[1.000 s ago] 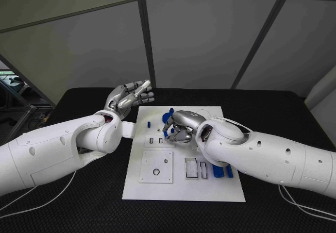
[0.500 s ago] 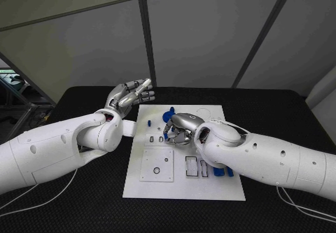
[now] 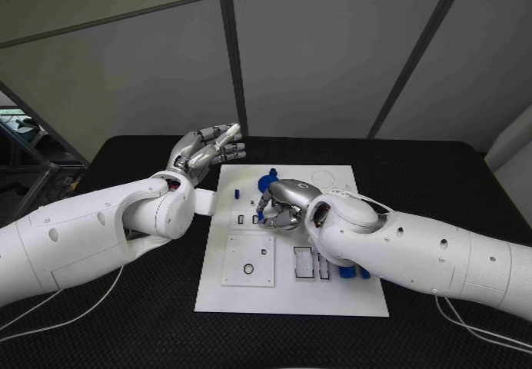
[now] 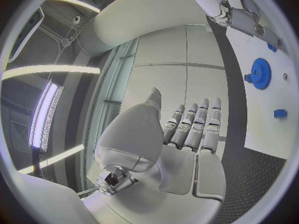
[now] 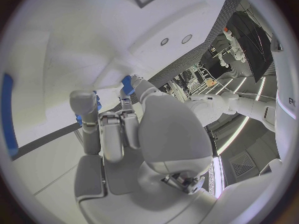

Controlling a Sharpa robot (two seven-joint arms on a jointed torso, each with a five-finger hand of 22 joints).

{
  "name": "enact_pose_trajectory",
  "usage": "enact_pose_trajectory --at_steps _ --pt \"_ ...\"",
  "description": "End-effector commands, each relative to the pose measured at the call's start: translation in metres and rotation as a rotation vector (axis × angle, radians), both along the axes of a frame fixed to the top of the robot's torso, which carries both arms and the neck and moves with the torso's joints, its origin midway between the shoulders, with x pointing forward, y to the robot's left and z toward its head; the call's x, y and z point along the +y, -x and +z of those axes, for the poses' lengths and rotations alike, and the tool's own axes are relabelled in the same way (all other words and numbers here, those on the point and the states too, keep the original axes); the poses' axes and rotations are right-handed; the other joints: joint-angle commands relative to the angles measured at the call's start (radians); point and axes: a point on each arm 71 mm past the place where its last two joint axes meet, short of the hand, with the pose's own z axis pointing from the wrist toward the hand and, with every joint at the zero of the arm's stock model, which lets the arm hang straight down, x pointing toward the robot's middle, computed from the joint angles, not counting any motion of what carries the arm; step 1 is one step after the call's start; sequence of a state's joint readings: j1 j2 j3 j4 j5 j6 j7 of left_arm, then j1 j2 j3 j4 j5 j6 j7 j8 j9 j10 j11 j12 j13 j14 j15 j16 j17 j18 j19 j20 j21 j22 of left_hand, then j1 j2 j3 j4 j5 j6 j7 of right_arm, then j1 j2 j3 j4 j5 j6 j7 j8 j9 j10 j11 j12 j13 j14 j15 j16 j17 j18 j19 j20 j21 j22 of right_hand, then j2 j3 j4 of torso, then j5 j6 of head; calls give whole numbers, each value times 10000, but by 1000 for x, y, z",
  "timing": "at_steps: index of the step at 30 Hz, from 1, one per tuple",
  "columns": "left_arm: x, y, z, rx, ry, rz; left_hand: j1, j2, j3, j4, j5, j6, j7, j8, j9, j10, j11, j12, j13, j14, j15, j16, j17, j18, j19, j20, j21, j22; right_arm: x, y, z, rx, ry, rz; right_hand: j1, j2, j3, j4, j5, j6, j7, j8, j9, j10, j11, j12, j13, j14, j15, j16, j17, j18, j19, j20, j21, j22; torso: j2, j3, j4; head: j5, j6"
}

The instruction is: Assemble the parts on the task board

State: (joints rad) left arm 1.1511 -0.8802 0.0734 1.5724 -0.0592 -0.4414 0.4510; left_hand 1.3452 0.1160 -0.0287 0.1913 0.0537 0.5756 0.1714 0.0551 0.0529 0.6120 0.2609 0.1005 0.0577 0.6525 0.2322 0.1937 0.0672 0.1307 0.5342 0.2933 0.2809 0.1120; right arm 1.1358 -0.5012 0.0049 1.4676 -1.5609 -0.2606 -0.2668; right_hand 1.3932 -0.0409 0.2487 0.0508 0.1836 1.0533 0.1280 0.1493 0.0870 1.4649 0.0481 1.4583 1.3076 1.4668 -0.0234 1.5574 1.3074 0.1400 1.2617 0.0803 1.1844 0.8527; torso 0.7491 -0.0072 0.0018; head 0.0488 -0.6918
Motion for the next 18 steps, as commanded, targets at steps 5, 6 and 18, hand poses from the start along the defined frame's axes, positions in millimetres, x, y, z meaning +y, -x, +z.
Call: enact_pose_trajectory --at_steps 5,6,18 --pt "-1 0 2 -132 2 -133 43 -2 0 -67 38 -61 1197 10 -2 -11 -3 18 -1 50 16 52 1 -45 -30 -30 -35 -16 0 1 -8 276 432 111 -172 -125 41 15 49 -41 35 -64 -15 -10 -13 -97 1156 981 -24 15 2386 -126 -18 -12 -30 -33 -2 -2 -1 3 -24" --pt "-1 0 2 -132 2 -134 43 -2 0 -67 38 -61 1197 10 -2 -11 -3 18 -1 50 16 52 1 -45 -30 -30 -35 -16 -1 1 -8 293 455 105 -201 -146 37 21 46 -55 43 -75 -19 -26 -7 -114 1137 980 -18 12 2381 -124 -25 -8 -39 -47 -2 -3 -3 4 -28" --pt "-1 0 2 -127 1 -134 43 -2 0 -67 38 -61 1197 10 -2 -11 -3 18 -1 50 16 52 1 -45 -30 -30 -35 -16 -2 0 -10 377 648 73 -252 -239 49 -3 43 -156 83 -144 -42 -121 25 -214 1025 973 7 -2 2352 -112 -68 13 -88 -122 -2 -4 -3 5 -67"
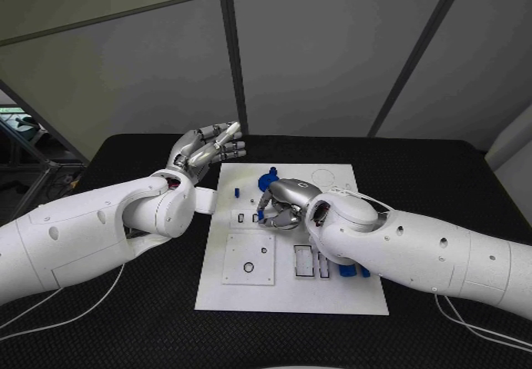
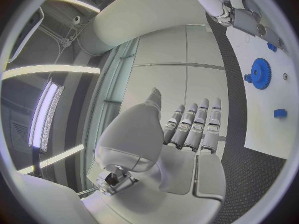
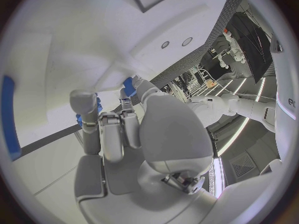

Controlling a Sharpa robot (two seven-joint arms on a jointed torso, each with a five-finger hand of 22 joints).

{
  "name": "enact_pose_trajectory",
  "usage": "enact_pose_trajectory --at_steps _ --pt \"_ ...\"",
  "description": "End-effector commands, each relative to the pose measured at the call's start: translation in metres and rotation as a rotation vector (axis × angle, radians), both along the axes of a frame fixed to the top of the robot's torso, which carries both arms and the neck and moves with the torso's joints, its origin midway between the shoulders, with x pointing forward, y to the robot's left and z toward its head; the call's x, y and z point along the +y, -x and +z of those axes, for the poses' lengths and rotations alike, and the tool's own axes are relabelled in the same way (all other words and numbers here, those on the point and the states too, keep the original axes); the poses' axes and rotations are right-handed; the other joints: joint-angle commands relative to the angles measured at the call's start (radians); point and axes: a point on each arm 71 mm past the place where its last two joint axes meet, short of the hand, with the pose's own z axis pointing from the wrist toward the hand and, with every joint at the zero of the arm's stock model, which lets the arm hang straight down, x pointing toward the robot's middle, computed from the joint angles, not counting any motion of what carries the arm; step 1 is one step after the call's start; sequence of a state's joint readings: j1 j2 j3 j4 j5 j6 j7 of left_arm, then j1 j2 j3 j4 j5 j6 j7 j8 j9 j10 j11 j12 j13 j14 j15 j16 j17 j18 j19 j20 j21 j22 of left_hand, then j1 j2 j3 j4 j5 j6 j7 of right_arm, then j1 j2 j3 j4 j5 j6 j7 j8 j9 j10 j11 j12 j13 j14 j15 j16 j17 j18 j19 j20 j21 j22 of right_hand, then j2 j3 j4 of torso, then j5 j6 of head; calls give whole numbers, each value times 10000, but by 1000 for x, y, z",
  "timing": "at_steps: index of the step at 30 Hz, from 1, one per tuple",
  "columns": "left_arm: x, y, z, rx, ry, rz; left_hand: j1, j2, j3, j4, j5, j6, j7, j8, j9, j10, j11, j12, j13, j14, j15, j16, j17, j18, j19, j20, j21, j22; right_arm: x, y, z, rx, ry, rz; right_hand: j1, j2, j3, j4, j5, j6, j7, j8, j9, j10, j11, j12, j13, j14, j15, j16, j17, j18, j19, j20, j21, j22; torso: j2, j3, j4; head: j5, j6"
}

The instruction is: Assemble the parts on the task board

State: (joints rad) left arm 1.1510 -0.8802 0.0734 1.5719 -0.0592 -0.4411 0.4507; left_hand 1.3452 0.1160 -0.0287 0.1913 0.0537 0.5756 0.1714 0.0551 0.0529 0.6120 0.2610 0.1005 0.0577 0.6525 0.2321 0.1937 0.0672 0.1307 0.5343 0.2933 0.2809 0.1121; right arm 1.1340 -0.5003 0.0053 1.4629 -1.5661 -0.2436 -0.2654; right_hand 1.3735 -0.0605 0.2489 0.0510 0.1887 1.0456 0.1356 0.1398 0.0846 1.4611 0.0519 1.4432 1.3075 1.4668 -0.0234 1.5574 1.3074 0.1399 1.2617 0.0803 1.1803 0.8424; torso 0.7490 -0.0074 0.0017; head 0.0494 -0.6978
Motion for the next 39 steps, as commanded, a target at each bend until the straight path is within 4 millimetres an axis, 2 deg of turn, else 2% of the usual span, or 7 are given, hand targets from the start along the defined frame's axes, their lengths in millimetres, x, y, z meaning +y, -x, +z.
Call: enact_pose_trajectory --at_steps 1,11,27,39 --pt "-1 0 2 -130 3 -137 43 -2 1 -67 38 -61 1197 10 -2 -11 -3 18 -1 50 16 52 1 -44 -30 -31 -35 -16 -2 1 -8 311 492 27 -59 -55 50 -9 -8 -90 12 -56 -21 -88 -8 -67 1020 971 11 -6 2344 -109 -77 17 -57 -35 -1 -2 -2 0 -8" --pt "-1 0 2 -130 4 -142 43 -2 1 -67 38 -61 1197 10 -2 -11 -3 18 -1 50 16 52 1 -44 -30 -31 -35 -16 -2 0 -9 339 577 13 -84 -92 51 -14 -8 -120 28 -75 -27 -111 6 -89 997 969 22 -9 2338 -106 -89 26 -71 -53 -3 -1 -3 1 -18" --pt "-1 0 2 -124 3 -145 43 -2 1 -67 38 -61 1197 10 -2 -11 -3 18 -1 50 16 52 1 -44 -30 -31 -35 -16 -2 0 -8 237 514 3 -305 -361 18 -9 -3 -579 189 -328 -108 -265 148 -242 830 984 139 22 2403 -95 -150 126 -144 -146 0 0 -3 -3 -30" --pt "-2 0 2 -120 9 -161 43 -2 1 -67 38 -61 1197 10 -2 -11 -3 18 -1 50 16 52 1 -44 -30 -31 -35 -16 -2 0 -7 113 425 -52 -384 -443 -23 -5 29 -836 258 -440 -128 -309 216 -270 795 992 201 38 2435 -89 -172 188 -167 -175 -2 2 -5 -17 -28"
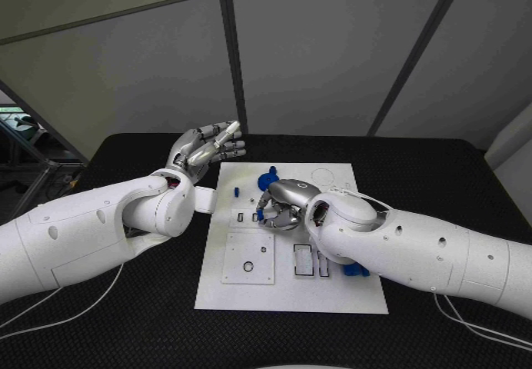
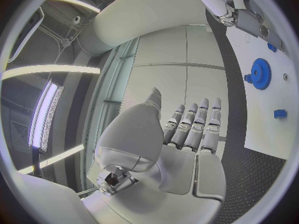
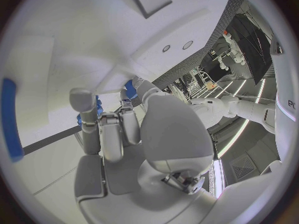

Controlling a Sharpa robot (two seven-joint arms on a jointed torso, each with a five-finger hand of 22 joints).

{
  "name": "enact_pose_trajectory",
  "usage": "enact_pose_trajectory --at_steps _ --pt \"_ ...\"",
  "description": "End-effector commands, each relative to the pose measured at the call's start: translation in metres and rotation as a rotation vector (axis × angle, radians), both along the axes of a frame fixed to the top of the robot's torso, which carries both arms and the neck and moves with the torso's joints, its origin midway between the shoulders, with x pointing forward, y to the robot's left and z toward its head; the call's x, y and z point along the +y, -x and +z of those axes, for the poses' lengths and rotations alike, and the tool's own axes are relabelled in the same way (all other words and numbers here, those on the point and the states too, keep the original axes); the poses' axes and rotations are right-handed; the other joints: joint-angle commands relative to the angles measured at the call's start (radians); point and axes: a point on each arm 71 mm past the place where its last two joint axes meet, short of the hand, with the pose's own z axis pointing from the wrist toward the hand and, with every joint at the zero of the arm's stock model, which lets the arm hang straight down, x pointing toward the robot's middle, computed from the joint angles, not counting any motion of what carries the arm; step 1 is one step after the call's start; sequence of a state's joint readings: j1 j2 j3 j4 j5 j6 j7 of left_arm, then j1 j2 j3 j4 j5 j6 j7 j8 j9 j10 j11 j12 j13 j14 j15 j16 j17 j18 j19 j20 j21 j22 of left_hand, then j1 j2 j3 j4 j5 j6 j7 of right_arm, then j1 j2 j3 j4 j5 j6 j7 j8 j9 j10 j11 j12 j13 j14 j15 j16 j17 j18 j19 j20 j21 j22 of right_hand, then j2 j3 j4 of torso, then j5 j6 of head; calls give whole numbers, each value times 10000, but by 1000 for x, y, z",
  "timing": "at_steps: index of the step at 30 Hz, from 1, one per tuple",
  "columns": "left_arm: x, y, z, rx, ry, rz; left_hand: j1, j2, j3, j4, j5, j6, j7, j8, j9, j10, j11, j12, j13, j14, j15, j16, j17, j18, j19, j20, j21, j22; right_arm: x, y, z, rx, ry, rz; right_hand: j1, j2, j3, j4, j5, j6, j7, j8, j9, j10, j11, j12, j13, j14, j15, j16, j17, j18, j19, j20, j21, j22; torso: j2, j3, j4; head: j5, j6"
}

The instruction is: Assemble the parts on the task board

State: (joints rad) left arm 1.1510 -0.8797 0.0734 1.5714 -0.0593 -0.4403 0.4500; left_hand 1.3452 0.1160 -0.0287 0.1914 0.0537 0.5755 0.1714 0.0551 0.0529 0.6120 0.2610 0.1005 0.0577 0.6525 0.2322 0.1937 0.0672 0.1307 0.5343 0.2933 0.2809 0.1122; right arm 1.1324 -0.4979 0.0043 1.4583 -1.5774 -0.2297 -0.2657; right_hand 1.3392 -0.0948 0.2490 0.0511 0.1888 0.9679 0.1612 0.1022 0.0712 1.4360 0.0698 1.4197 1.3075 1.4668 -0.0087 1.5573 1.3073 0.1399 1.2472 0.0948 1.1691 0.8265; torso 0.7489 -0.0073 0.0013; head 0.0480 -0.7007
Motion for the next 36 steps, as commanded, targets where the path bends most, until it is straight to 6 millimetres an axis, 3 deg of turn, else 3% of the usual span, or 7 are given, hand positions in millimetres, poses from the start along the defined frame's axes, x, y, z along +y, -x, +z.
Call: enact_pose_trajectory --at_steps 1,17,26,32,36 --pt "-2 0 2 -125 8 -154 43 -3 1 -67 38 -61 1197 10 -2 -11 -3 18 -1 50 16 52 1 -45 -30 -30 -35 -17 -2 0 -4 84 220 -123 -51 -106 -32 -3 32 -82 7 -73 5 -63 43 -39 789 993 59 39 2437 -88 -30 48 -58 -21 -1 2 0 -9 2" --pt "-2 0 2 -105 14 -188 19 -7 28 -90 37 -74 1198 3 -5 -23 -2 12 -3 40 18 48 -4 -45 -28 -29 -34 -26 -4 0 -2 -150 -94 -194 -178 -262 -241 68 133 -659 119 -218 -5 -364 152 -298 479 974 158 4 2367 -59 -127 144 -163 -185 -2 2 -3 -11 3" --pt "-3 0 2 -76 19 -226 14 -8 31 -92 37 -76 1198 2 -6 -32 -2 10 -4 39 18 48 -4 -45 -28 -29 -34 -27 -5 3 3 -499 -710 -24 -193 -526 -764 270 486 -1276 153 -213 -25 -568 193 -451 247 958 201 -22 2314 -41 -186 193 -226 -269 -1 3 5 -32 12" --pt "-2 0 1 -18 20 -284 7 -17 35 -99 37 -129 1194 -8 -12 -87 1 -4 -10 26 22 42 -7 -47 -30 -29 -35 -30 -7 9 11 -968 -1381 243 160 -604 -1294 573 541 -1816 140 -164 -34 -605 187 -446 196 949 198 -35 2288 -30 -225 198 -270 -332 -12 3 1 -44 28" --pt "-2 1 1 76 -2 -399 -35 -57 69 -142 35 -310 1180 -47 -31 -372 23 -91 -35 -94 51 -19 -22 -70 -60 -26 -51 -53 -12 16 18 -1250 -1774 525 429 -744 -1862 1035 573 -2044 162 -39 -18 -584 196 -399 206 993 211 49 2458 -47 -189 212 -230 -267 -27 1 -36 -63 48"
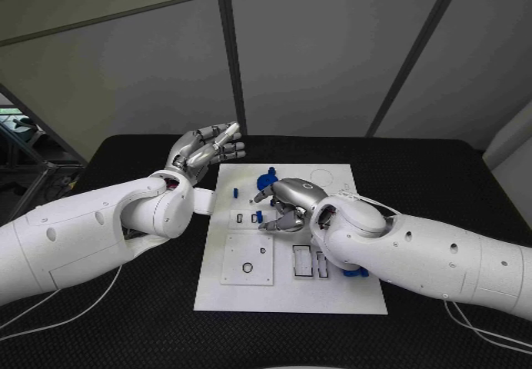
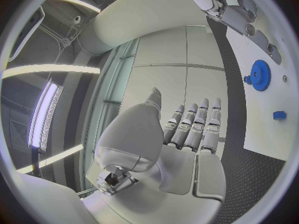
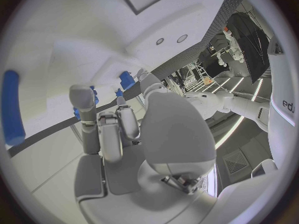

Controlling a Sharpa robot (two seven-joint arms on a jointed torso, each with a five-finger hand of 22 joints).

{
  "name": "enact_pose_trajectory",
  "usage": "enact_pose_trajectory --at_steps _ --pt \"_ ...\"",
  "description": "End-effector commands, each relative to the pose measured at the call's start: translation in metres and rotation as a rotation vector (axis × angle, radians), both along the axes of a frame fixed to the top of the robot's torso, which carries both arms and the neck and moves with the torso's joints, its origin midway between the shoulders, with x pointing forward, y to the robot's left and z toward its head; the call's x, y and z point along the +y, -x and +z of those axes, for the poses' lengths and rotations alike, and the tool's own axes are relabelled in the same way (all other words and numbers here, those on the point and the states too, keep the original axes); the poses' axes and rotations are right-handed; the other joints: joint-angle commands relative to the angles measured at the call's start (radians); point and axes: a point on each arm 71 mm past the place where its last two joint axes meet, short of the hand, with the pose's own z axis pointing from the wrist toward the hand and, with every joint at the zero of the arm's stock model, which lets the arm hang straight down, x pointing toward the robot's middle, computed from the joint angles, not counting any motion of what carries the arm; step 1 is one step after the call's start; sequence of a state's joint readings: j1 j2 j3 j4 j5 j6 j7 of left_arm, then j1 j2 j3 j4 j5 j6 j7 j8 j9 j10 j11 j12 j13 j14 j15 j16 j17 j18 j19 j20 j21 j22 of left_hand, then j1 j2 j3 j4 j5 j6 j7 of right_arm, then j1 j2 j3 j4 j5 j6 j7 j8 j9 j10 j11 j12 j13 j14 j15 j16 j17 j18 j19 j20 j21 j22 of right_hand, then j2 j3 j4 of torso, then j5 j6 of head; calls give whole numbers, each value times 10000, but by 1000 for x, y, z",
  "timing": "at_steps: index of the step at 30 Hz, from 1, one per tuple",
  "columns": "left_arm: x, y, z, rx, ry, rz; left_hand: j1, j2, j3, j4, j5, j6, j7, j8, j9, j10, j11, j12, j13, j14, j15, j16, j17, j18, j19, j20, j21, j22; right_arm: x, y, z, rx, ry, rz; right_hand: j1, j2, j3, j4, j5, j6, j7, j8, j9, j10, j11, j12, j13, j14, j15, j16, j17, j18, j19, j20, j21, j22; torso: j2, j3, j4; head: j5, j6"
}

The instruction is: Assemble the parts on the task board

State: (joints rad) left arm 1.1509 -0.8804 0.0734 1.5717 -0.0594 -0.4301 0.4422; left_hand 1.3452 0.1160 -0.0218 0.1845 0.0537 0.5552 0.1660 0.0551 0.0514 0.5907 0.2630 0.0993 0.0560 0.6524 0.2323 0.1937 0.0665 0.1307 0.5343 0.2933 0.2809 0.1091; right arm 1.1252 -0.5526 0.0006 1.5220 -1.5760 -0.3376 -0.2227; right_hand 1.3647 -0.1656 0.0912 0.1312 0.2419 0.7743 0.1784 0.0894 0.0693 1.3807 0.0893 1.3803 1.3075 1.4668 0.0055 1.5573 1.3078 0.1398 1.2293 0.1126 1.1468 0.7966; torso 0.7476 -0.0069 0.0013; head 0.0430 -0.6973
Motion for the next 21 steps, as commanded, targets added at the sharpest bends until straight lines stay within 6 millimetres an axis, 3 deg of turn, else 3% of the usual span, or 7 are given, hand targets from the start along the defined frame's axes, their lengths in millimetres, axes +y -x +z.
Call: enact_pose_trajectory --at_steps 1,11,13,15,17,18,21 --pt "-2 1 1 17 -16 -324 -41 -61 6 -80 35 -130 1234 -51 -18 -200 4 -92 -22 -112 53 -27 -17 -75 -70 -26 -56 -27 -2 7 12 -695 -908 469 284 -39 -437 410 54 -141 -20 151 8 -31 9 2 199 992 84 49 2453 -33 -14 26 -11 24 -8 -9 -29 -21 23" --pt "0 1 -1 208 -369 -595 -63 -88 26 -109 34 -137 1217 -51 -16 -294 -10 -129 -26 -179 64 -59 -20 -93 -113 -27 -79 -47 -15 18 30 -442 -1472 918 686 -16 -717 980 120 -112 -25 451 42 -77 5 -16 126 936 73 -50 2253 2 -146 37 -159 -222 -29 -7 -18 -40 33" --pt "2 -1 -2 198 -521 -753 -123 -149 19 -139 28 279 1148 46 35 316 -67 51 42 12 8 52 14 -56 -92 -35 -64 -57 -20 17 35 -296 -1597 925 766 44 -693 1022 158 -45 -28 533 56 -116 1 -44 86 904 71 -104 2146 27 -231 37 -256 -374 -52 -11 -21 -40 65" --pt "6 -3 -3 58 -834 -869 -215 -185 6 -173 24 1380 968 294 143 1803 -295 510 159 906 -258 450 156 185 331 -42 186 25 -25 13 41 -201 -1762 865 958 191 -581 977 154 196 -43 718 102 -238 -16 -151 -47 828 59 -236 1897 96 -439 30 -507 -772 -87 -5 -35 -30 83" --pt "10 -4 -3 -28 -1068 -903 -220 -213 -5 -238 26 2420 771 497 217 2455 -516 689 166 1834 -536 779 344 463 1090 -66 607 186 -31 7 49 -120 -2055 699 1052 269 -523 930 136 368 -48 840 128 -337 -21 -243 -159 768 49 -342 1706 145 -599 24 -709 -1080 -138 3 -51 -47 92" --pt "13 -5 -4 -39 -1206 -930 -171 -219 8 -302 35 2978 666 670 275 3006 -680 867 221 2526 -739 1033 519 518 1709 -178 946 321 -37 1 55 -39 -2338 537 1081 307 -499 909 147 424 -45 883 132 -350 -22 -257 -177 758 47 -363 1673 153 -625 21 -750 -1133 -172 7 -54 -67 94" --pt "19 -6 -5 38 -1747 -1178 32 -191 89 -468 37 3651 407 915 338 4245 -1074 1202 394 4071 -1216 1555 1008 554 2929 -601 1567 568 -58 -17 74 220 -3313 -55 1130 416 -439 844 218 626 -46 1022 149 -467 -26 -386 -339 689 38 -498 1444 200 -767 12 -964 -1442 -283 21 -44 -113 68"
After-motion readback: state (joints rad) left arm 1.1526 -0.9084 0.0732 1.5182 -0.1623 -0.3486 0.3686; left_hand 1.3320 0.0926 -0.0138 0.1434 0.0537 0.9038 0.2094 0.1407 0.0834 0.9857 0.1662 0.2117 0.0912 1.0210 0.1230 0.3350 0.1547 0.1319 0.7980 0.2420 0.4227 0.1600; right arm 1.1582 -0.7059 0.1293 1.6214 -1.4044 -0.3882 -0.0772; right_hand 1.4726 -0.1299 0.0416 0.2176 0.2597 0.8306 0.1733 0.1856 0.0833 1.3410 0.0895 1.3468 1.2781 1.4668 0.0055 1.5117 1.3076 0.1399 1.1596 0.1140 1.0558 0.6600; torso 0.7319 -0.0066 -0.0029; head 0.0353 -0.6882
